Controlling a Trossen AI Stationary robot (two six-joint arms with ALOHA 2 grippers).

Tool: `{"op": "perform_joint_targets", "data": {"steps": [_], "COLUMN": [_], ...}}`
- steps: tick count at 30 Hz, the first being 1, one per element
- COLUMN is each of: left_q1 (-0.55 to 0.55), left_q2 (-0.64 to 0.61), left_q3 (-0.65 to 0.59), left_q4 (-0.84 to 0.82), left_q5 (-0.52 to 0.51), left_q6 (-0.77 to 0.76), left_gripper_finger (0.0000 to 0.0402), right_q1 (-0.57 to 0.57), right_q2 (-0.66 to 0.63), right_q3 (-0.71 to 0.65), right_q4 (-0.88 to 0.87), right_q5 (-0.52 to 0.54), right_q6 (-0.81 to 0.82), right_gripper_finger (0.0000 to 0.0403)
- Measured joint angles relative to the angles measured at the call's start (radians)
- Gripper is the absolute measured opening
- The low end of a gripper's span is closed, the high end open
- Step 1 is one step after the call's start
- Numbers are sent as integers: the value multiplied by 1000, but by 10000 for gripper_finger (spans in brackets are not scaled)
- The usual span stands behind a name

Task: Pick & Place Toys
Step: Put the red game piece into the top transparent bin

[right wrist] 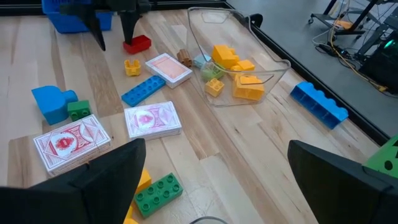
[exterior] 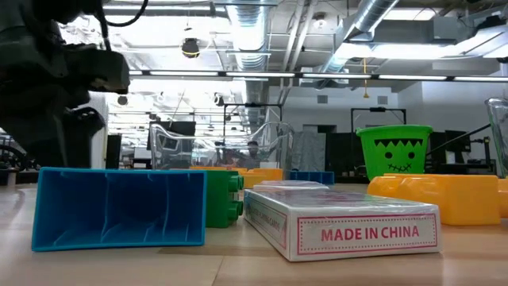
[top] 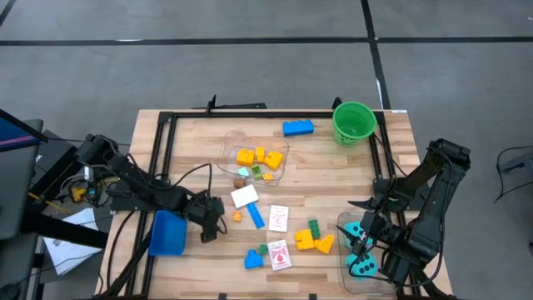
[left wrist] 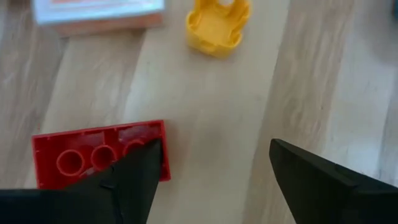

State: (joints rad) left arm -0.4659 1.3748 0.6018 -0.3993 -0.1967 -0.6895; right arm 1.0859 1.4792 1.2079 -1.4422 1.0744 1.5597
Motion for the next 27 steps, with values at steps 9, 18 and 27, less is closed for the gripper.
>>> {"op": "perform_joint_targets", "data": {"steps": [9, 18, 27], "left_q1": [-8, -6, -6], "left_q2": [-19, -17, -18], "left_q3": [0, 0, -17], "left_q4": [-5, -11, -17], "left_q5": [-5, -5, -18], "left_q6": [8, 5, -1], "left_gripper_finger": [285, 224, 144], "right_q1": [0, 0, 0], "right_q2": [0, 0, 0], "right_q3": [0, 0, 0], "right_q4": [14, 14, 17], "right_q5": [0, 0, 0], "right_q6": [-23, -23, -23], "right_gripper_finger": [384, 384, 384]}}
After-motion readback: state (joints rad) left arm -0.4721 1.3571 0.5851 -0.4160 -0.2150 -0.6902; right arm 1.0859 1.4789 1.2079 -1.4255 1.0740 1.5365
